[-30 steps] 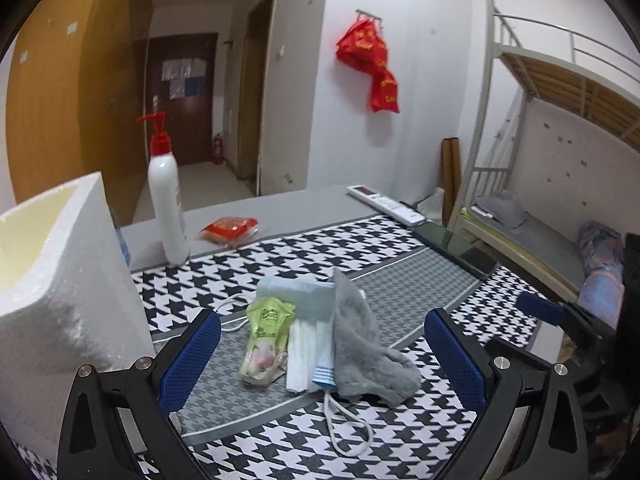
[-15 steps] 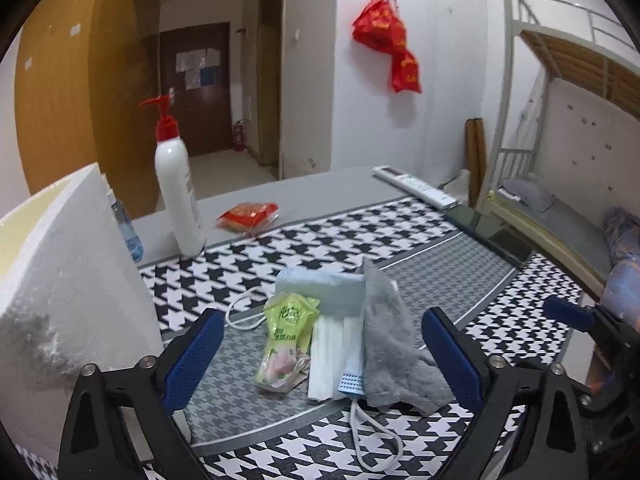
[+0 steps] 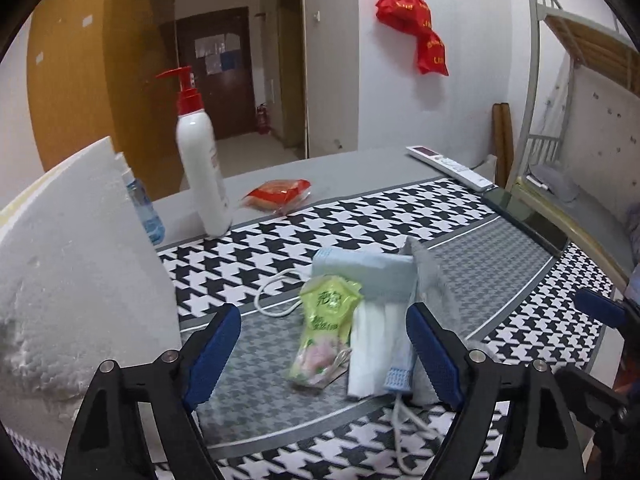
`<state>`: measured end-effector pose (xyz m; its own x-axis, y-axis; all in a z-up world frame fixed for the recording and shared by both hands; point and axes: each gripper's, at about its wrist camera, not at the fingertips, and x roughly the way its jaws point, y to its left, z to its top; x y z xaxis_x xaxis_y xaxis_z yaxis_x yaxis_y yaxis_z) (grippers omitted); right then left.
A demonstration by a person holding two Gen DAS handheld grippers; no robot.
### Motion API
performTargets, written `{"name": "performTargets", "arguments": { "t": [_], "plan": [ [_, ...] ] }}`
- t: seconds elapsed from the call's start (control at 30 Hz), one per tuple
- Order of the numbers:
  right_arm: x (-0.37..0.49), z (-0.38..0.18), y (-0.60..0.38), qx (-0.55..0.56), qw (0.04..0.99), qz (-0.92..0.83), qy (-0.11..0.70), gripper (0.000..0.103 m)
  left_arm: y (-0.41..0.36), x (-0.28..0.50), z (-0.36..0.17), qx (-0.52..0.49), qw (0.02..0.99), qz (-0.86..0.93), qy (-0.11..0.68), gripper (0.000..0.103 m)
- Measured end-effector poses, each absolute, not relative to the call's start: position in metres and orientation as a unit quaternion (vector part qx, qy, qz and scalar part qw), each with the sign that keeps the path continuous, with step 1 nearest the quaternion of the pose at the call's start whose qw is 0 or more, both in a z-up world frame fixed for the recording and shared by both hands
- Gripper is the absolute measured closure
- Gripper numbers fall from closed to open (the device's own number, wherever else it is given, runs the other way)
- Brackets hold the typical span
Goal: Organize soft objects
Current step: 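Move both open grippers toward the green bag and grey sock on the table, then close the left gripper on the green bag while the right gripper closes on the grey sock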
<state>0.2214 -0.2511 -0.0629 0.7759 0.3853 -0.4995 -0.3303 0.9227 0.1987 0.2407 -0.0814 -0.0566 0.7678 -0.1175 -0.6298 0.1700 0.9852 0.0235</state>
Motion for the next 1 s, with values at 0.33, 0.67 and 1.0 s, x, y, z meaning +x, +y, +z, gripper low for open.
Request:
{"name": "performTargets", "arguments": {
  "t": [0.33, 0.67, 1.0],
  "plan": [
    [0.235, -0.065, -0.241, 0.045, 0.934, 0.212, 0.285, 0.0, -0.077, 0.248, -0.066, 0.033, 0.933, -0.08, 0.348, 0.017],
    [0.244, -0.072, -0.23, 0.031, 0.927, 0.217, 0.303, 0.0, -0.07, 0.26, -0.077, 0.018, 0.926, -0.077, 0.368, 0.022],
    [0.251, -0.075, -0.226, 0.02, 0.924, 0.213, 0.318, 0.0, -0.068, 0.266, -0.086, 0.013, 0.922, -0.076, 0.38, 0.033]
  ]
}}
